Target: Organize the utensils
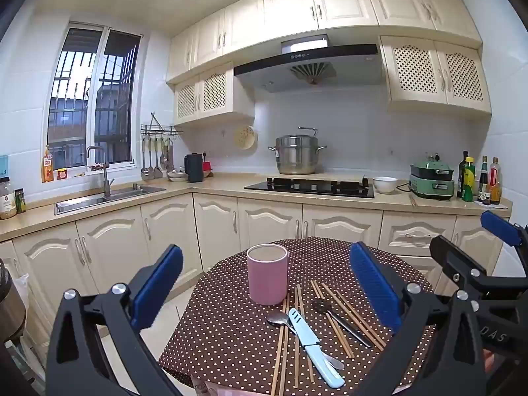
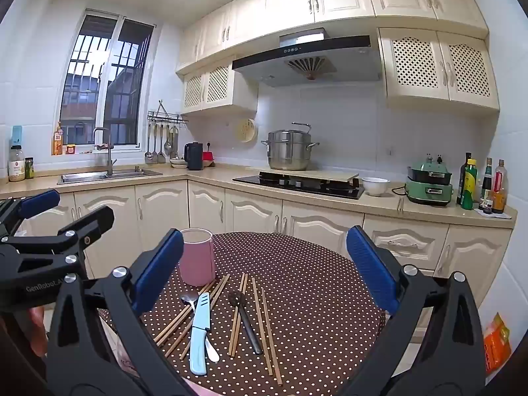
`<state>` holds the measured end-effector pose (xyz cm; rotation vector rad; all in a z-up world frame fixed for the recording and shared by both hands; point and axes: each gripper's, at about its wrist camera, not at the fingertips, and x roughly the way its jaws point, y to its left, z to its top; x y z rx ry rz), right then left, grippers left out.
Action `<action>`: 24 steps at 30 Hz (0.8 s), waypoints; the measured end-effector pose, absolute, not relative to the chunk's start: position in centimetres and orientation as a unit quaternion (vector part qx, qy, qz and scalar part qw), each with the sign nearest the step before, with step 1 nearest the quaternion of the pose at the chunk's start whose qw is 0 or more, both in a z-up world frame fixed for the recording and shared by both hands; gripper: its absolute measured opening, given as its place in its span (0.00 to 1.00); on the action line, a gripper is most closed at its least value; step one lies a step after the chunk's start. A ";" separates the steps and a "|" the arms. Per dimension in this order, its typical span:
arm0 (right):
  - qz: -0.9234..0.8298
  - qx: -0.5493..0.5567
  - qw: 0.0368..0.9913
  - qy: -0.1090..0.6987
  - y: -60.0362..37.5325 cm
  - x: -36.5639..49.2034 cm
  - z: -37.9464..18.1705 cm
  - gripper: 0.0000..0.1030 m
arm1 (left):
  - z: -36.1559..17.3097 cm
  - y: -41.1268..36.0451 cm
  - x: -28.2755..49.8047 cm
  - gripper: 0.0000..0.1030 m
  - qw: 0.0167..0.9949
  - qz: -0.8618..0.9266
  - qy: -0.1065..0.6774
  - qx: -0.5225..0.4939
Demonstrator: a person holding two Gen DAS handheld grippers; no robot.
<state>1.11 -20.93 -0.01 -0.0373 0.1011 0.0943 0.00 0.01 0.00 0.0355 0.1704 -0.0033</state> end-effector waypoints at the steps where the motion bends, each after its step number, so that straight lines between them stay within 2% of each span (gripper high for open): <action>1: 0.047 -0.019 0.997 0.051 -20.9 1.1 0.0 0.94 | 0.0 0.0 0.0 0.96 0.996 -0.001 0.086 0.018; 24: 0.045 -0.018 0.997 0.065 -20.5 1.5 -0.6 0.94 | -2.0 0.5 0.6 0.96 0.996 -0.003 0.092 0.017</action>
